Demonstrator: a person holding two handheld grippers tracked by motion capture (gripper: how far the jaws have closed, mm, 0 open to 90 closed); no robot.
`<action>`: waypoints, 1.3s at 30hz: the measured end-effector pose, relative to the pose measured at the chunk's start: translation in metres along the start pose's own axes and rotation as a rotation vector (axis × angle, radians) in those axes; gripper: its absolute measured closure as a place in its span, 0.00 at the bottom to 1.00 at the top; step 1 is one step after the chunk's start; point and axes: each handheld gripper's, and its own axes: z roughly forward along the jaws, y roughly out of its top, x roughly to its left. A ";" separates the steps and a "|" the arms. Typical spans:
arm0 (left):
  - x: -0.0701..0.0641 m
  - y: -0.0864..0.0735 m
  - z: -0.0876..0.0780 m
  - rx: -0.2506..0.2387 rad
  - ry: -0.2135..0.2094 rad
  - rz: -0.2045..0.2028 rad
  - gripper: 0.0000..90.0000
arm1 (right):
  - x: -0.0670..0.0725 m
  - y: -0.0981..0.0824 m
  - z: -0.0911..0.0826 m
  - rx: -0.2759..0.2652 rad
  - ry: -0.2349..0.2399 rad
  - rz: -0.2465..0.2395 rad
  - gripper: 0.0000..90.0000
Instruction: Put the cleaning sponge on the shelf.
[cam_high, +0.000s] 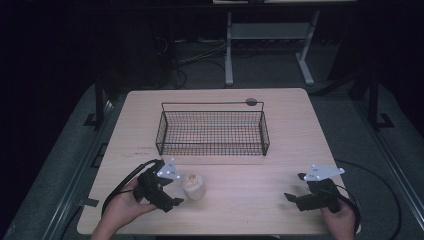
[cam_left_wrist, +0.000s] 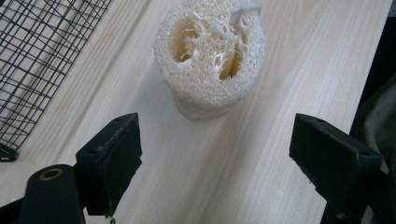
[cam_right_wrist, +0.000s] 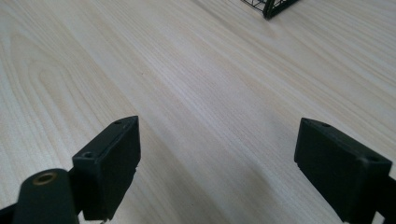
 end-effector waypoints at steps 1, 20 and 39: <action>0.000 0.001 0.000 0.002 -0.003 0.000 0.17 | 0.000 0.000 0.000 0.000 0.001 0.001 0.16; 0.004 0.022 0.010 0.041 -0.031 0.029 0.18 | 0.001 0.000 0.000 -0.005 0.007 0.002 0.16; 0.008 0.036 0.019 0.073 -0.047 0.036 0.17 | 0.002 0.001 0.000 -0.010 0.012 -0.004 0.16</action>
